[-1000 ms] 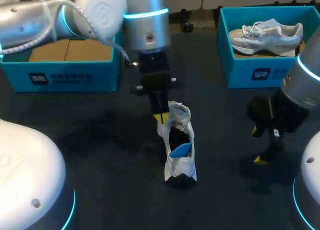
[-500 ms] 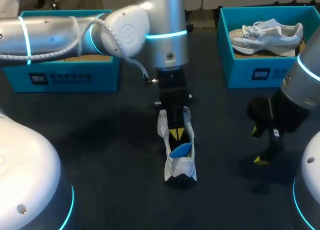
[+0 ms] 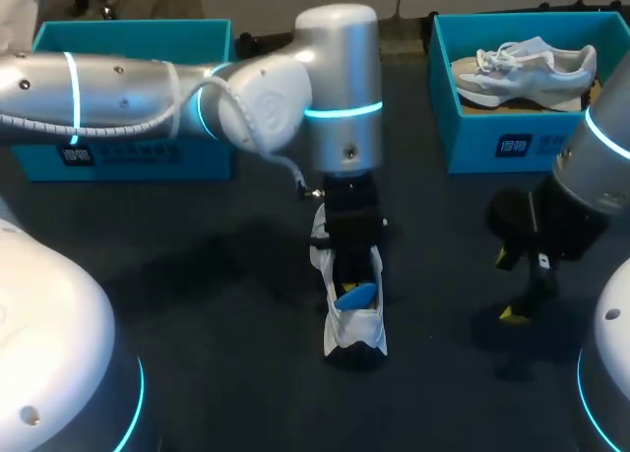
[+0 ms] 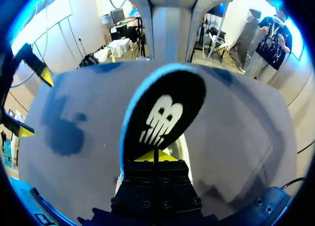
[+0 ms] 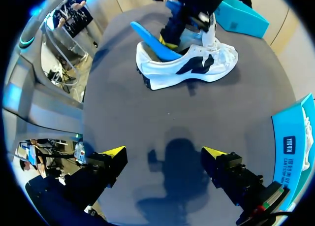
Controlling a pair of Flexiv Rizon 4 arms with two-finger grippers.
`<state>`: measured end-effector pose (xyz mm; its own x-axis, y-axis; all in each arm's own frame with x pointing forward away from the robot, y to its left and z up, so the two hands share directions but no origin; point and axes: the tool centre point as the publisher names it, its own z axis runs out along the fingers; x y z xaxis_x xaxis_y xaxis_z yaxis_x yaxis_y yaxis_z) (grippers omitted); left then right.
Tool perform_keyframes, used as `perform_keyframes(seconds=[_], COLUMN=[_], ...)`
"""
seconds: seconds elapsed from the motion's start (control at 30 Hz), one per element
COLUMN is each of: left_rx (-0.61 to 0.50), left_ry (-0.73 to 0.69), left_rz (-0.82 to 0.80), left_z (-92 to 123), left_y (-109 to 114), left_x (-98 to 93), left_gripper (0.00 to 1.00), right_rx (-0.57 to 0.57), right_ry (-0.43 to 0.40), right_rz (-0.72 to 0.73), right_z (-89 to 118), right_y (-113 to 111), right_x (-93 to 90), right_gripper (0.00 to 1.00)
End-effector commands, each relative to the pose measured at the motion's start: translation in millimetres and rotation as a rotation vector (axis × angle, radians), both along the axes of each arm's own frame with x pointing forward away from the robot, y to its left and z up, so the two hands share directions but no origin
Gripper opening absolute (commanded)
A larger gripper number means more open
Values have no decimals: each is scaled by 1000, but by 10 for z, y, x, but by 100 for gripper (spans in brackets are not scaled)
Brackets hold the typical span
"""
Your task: Take the shoe out of the shoebox, open the shoe tongue, remove and reinsert the insole, then place the shoe into the shoebox
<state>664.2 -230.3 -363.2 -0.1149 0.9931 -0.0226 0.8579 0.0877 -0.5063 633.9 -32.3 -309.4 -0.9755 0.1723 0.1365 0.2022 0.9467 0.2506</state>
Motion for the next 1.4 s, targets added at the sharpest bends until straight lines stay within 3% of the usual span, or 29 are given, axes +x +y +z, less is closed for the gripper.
perform_keyframes(seconds=[0.03, 0.17, 0.37, 0.6, 0.7, 0.93, 1.0, 1.2, 1.4], left_rx=[12, 33, 58, 114, 87, -14, -37, -52, -56], left_ry=[-15, -45, -98, -208, -220, -154, -144, -135, -125], left_rz=[10, 25, 25, 32, 51, 47, 56, 65, 50], left_z=[-185, -381, -468, -357, -237, -27, 5, 38, 48], left_y=[-62, -87, -47, 103, 118, 34, -31, -162, -207], left_x=[1, 88, 217, 427, 490, 362, 320, 257, 227], left_gripper=[0, 0, 0, 0, 0, 0, 7, 0, 0], right_rx=[-2, -2, -2, -2, -2, -2, -2, -2, -2], right_ry=[-2, -2, -2, -2, -2, -2, -2, -2, -2], right_rz=[-1, -1, -1, -1, -1, -1, -1, -1, -1], right_z=[-1, -1, -1, -1, -1, -1, -1, -1, -1], right_y=[1, 1, 1, 1, 1, 1, 1, 1, 1], right_x=[-11, -11, -11, -11, -11, -11, -11, -11, -11], right_gripper=[100, 100, 100, 100, 100, 100, 100, 100, 100])
